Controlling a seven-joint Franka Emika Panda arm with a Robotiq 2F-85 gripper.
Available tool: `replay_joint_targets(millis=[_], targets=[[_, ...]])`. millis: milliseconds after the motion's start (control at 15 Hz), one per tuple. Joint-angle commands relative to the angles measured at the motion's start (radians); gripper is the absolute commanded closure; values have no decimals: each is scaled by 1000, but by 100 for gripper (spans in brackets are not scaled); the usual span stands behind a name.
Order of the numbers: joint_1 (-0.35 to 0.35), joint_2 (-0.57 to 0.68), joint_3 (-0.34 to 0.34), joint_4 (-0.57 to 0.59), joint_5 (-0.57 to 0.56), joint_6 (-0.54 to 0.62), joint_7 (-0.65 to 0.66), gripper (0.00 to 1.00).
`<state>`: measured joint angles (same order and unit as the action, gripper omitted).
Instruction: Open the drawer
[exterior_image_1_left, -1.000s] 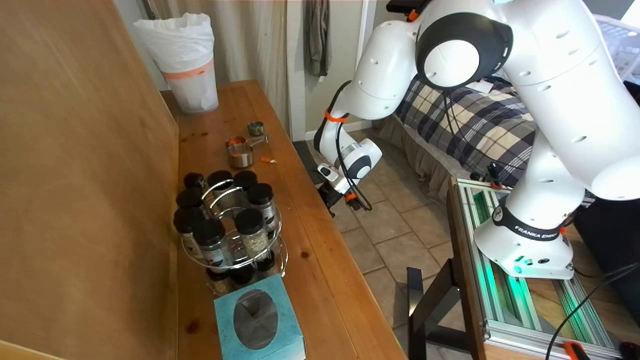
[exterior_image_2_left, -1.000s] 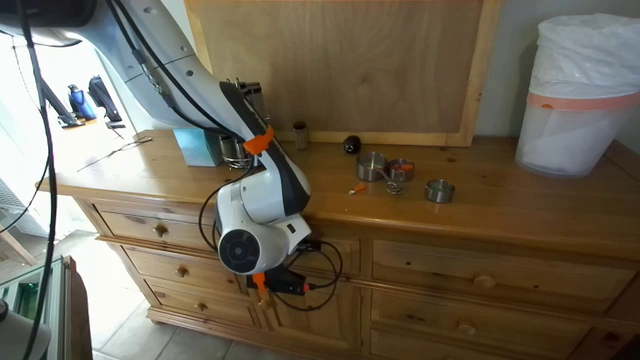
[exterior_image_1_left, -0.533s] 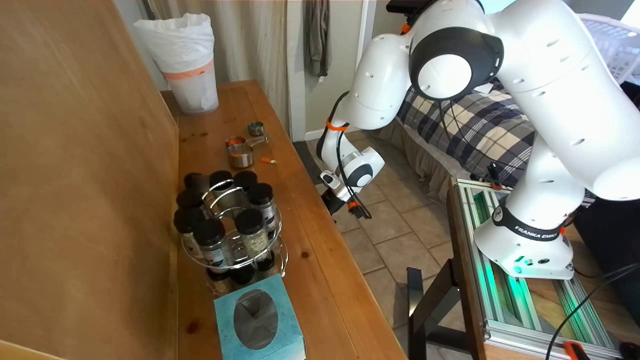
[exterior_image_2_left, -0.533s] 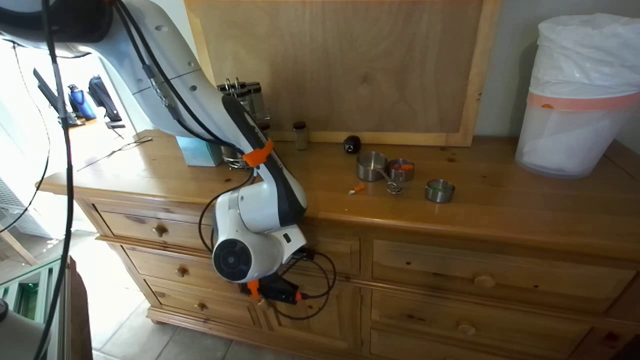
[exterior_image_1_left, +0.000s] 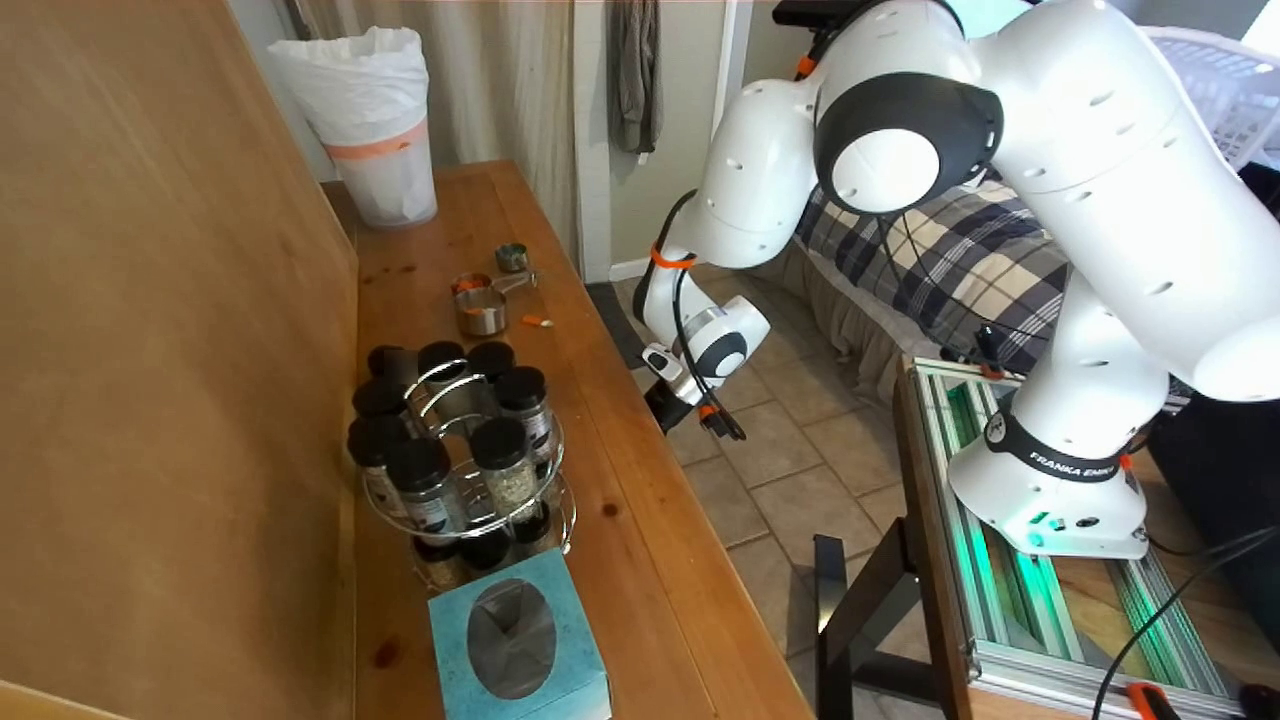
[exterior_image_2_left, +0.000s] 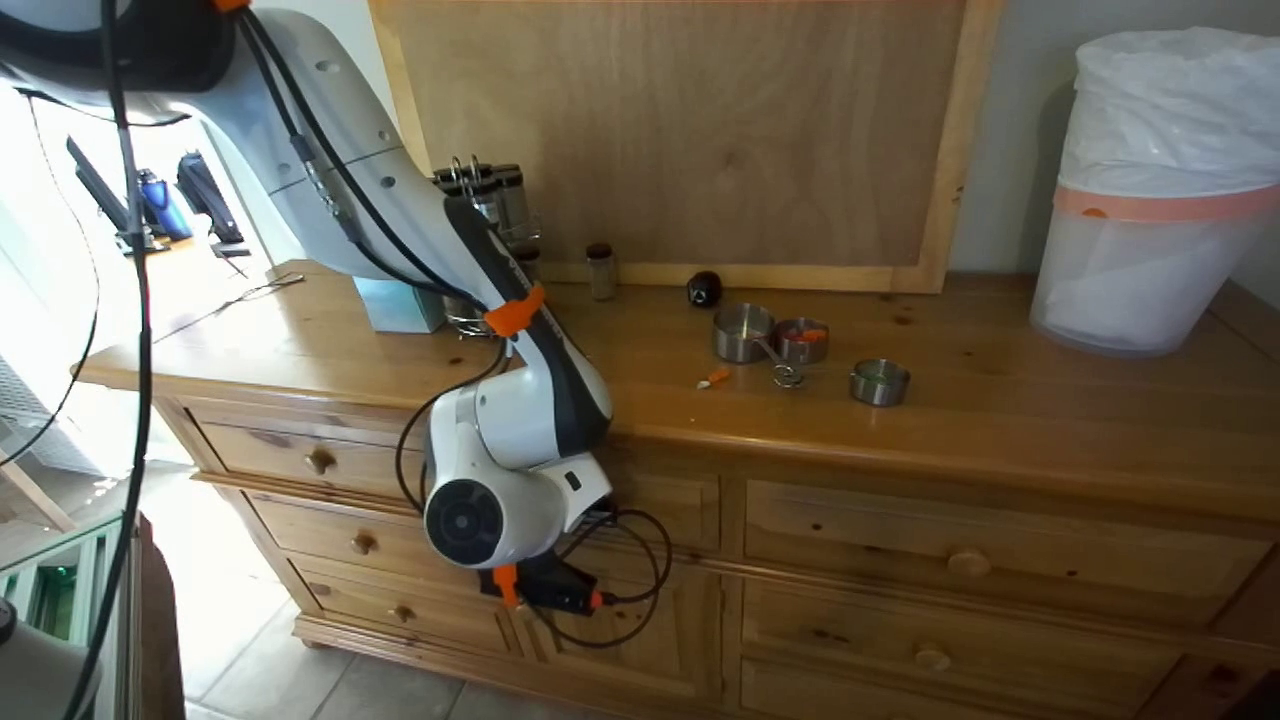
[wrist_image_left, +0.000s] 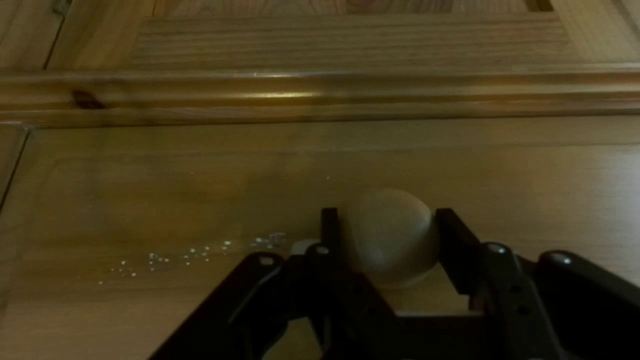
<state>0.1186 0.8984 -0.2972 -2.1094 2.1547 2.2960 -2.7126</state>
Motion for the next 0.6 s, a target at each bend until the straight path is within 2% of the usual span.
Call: replay_joint_targets(millis=[0,333,533], targets=[[-13,-22,25,-12,-3,6,-43,75],[9,-55,3,-50,-8,154,19,75],[17,-86,-20,-84,-19,259,12,75]])
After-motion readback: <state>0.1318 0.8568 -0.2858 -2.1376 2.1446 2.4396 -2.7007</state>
